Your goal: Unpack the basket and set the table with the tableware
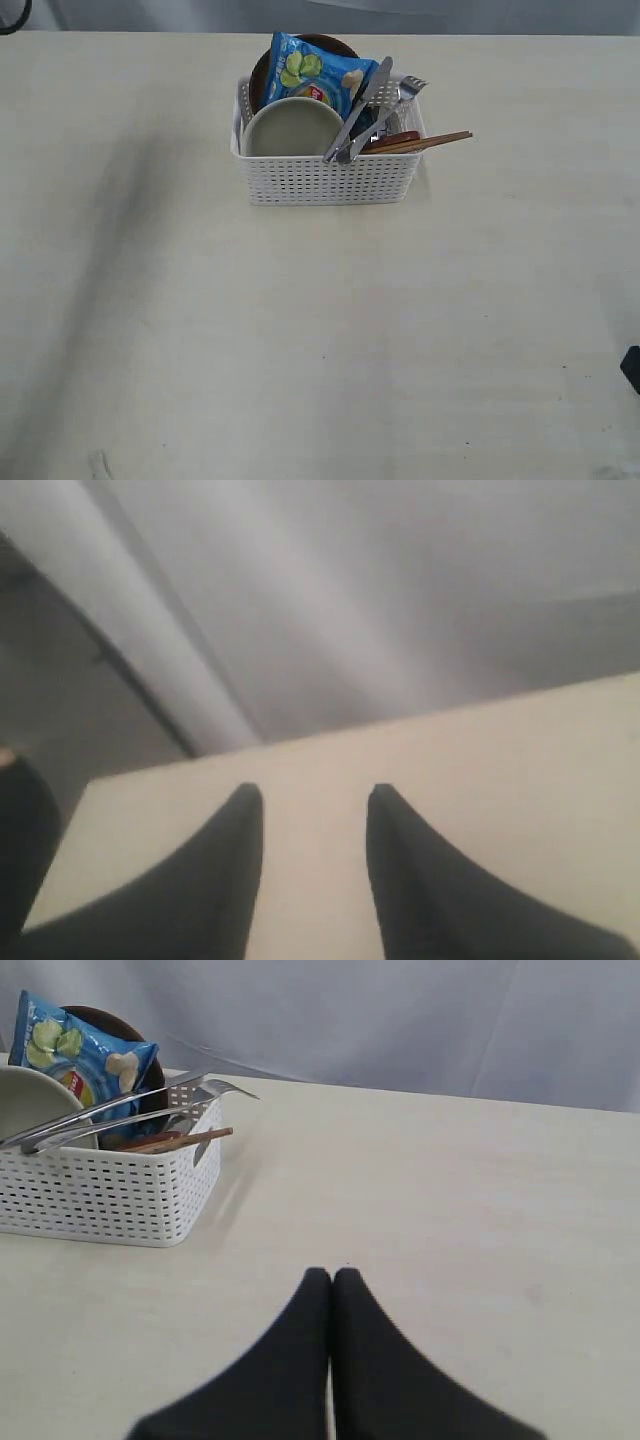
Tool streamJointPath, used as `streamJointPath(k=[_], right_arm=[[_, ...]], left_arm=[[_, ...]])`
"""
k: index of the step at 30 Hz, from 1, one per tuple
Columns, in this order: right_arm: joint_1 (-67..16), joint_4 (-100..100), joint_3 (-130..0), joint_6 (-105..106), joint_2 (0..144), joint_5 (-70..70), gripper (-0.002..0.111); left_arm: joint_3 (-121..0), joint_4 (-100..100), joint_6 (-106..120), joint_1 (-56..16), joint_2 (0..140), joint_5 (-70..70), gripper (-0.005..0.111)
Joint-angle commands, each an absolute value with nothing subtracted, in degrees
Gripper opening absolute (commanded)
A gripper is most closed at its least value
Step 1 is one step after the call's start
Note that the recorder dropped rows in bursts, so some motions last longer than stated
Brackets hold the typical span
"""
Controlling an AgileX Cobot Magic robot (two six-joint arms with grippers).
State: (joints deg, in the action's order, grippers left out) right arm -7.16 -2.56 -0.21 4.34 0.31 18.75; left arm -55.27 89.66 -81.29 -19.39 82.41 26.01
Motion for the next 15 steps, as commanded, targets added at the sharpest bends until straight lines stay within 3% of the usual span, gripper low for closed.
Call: streamJointPath(k=[1,6,11,15], right_arm=[[-7.34,-2.56,0.00,4.23,0.00,18.37,-0.001],[-7.34,-2.56,0.00,4.23,0.00,18.37,-0.001],[-7.34,-2.56,0.00,4.23,0.00,18.37,-0.001],[-7.34,-2.56,0.00,4.23,0.00,18.37,-0.001]], left_arm=[[-61.94,46.83,-46.33,-14.88,89.39,29.10,0.032],[-74.01,-8.20,2.01,-9.70,98.19,43.93,0.032],[-84.04,-15.02,9.49,-13.34,100.87,53.96,0.033],[-90.05,-14.53,10.18,-21.11,100.45,54.81,0.033]])
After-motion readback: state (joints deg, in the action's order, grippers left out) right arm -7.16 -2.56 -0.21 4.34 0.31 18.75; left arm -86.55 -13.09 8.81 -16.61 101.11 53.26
